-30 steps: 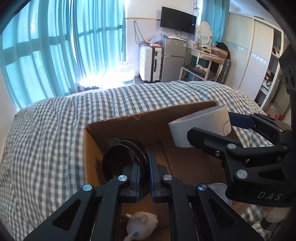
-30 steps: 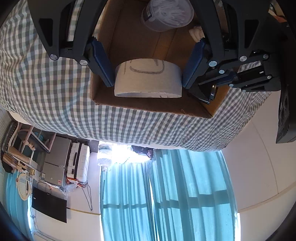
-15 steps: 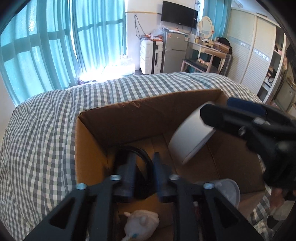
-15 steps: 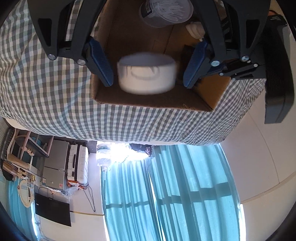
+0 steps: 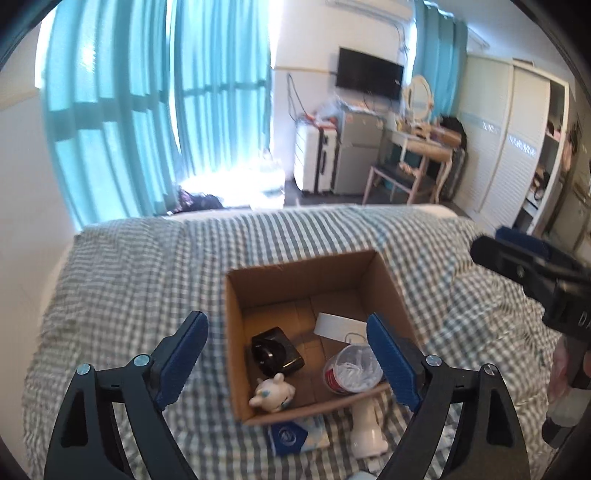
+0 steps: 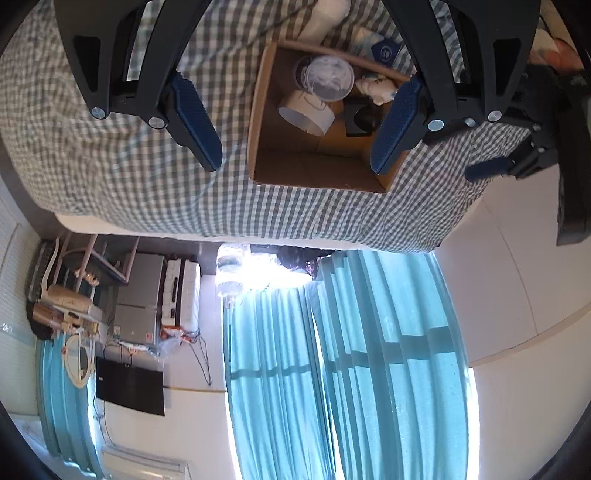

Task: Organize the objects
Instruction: 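Lower the tape roll and black cup into the box and release both, then move both grippers back toward the remaining items beside the box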

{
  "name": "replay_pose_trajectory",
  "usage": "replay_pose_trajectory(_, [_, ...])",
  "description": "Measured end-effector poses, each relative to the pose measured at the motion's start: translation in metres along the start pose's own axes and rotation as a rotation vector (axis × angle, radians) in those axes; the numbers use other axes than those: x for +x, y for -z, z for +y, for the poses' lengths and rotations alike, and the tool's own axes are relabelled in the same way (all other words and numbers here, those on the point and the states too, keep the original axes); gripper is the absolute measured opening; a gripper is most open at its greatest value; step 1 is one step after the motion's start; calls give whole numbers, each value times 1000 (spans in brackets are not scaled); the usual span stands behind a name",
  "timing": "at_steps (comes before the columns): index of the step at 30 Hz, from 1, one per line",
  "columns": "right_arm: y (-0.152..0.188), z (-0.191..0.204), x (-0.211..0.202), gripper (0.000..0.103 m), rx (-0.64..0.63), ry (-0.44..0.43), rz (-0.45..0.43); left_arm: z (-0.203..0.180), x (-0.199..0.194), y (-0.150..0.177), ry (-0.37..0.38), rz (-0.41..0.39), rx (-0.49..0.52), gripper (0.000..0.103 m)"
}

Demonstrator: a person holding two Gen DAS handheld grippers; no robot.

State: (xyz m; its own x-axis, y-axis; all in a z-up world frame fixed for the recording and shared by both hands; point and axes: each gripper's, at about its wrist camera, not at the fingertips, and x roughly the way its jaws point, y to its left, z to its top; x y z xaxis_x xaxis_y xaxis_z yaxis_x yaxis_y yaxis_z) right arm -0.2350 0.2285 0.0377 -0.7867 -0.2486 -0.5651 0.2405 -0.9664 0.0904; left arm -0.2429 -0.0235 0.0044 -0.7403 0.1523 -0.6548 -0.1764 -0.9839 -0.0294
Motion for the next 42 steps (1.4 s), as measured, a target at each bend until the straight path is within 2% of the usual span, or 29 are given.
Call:
replay_pose_trajectory(6, [7,23,-59,83,-68,20,-28,1,-61,-3,-24,-43,-29,93])
replay_pose_trajectory(11, [24,34,-93,83,-94,19,-42,6,-95,17,-51,-78,-35,96])
replay_pose_trajectory(15, [45,42,-105,83,-120,23,-41,13,-104,43,-59,-73,-49,97])
replay_pose_trajectory(18, [65,43,-101,83,-113,28,-19,17,-99,66,-93,-56,-47,98])
replay_pose_trajectory(20, [81,44,-94,83,-94,19,10,17,-90,78,-128,-38,-56,98])
replay_pose_trajectory(28, [124,50,-28,83,-67,2,155,17,-38,114,-139,29,-110,98])
replay_pose_trajectory(31, [130,52,2,83,-61,20,192,15,-10,119,-151,76,-90,98])
replay_pose_trajectory(35, [139,45,42,83,-4,31,235,14,20,125,-190,83,-57,98])
replay_pose_trajectory(39, [167,38,79,83,33,39,293,20,48,146,-187,103,-47,98])
replay_pose_trajectory(42, [190,36,103,83,46,26,371,27,70,166,-169,171,-64,98])
